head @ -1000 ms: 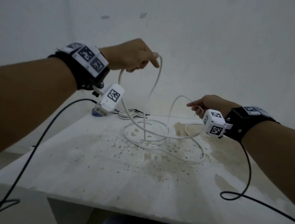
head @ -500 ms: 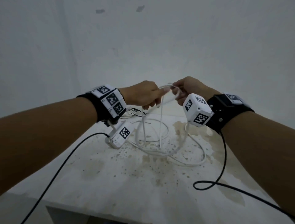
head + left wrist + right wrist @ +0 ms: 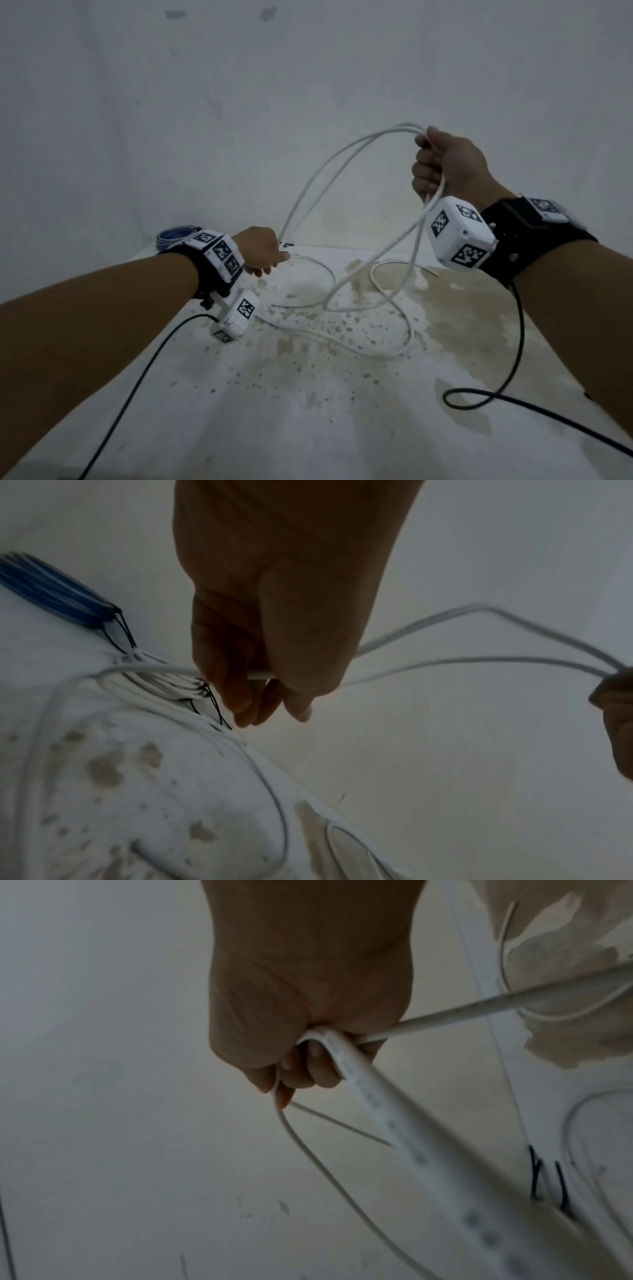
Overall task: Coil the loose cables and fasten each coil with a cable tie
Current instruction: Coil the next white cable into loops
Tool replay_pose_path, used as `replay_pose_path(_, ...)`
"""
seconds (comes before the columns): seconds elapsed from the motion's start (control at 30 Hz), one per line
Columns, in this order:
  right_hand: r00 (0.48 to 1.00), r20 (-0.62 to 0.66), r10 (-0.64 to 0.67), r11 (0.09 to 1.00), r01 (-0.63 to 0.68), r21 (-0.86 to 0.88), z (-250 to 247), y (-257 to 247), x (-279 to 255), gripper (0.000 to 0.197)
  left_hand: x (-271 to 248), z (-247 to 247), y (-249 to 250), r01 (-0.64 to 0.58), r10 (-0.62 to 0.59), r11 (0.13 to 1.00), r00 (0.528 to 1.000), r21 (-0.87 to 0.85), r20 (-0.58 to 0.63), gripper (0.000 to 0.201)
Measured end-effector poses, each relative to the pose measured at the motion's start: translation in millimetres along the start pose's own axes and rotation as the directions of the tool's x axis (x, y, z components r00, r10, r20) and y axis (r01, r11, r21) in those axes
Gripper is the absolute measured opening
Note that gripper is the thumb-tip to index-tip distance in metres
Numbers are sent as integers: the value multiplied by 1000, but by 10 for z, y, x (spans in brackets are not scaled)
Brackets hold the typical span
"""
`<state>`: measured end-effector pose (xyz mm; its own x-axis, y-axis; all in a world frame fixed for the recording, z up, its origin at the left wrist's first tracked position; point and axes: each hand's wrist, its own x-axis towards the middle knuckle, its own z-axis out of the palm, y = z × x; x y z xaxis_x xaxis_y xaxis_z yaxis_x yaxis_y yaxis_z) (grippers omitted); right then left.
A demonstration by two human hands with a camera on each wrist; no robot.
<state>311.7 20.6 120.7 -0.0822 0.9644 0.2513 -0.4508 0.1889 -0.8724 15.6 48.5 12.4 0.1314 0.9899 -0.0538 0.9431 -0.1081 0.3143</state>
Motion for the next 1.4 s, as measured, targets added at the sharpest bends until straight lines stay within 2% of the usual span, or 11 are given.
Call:
replay_pose_path(0.1,982,-184,-48,980,11,-198,-151,104,55,30,-42,-229,-50,-99,76,977,989,-188,-129,41)
replay_pose_path(0.2,956,-289,-48,934,-59,-351,-217,284,119,31,-139,-676,109,-268,144,879,938,-395,-317,26)
replay_pose_path(0.3,943,-333,-21,905,-124,-407,-239,434,153,30,-283,-1095,342,-402,194,762,890,-508,-412,23)
replay_pose_path(0.4,952,-307,-5,916,-119,-383,-261,499,170,28,-349,-1359,463,-453,225,735,865,-505,-449,27)
replay_pose_path(0.57,952,-302,-49,899,-89,-428,-423,333,170,29,-186,-1474,544,-414,238,827,871,-380,-431,25)
replay_pose_path(0.8,963,-263,-51,804,-117,-583,-703,134,121,23,364,-1304,697,-348,250,917,883,-197,-398,28)
replay_pose_path(0.97,922,-381,-64,762,-201,-616,-1054,72,73,18,745,-1054,737,-283,292,956,900,74,-323,33)
replay_pose_path(1.13,877,-475,-76,739,-270,-617,-1369,6,51,21,907,-778,723,-307,295,951,928,-19,-228,28)
replay_pose_path(1.27,901,-430,-60,731,-254,-634,-1319,52,82,22,911,-688,846,-361,315,905,924,-223,-219,29)
replay_pose_path(1.33,927,-375,-32,731,-234,-641,-1210,103,99,33,866,-672,1035,-417,367,863,906,-286,-212,34)
replay_pose_path(1.4,957,-283,63,755,-231,-613,-1067,141,106,51,813,-645,1278,-474,437,849,878,-232,-197,37)
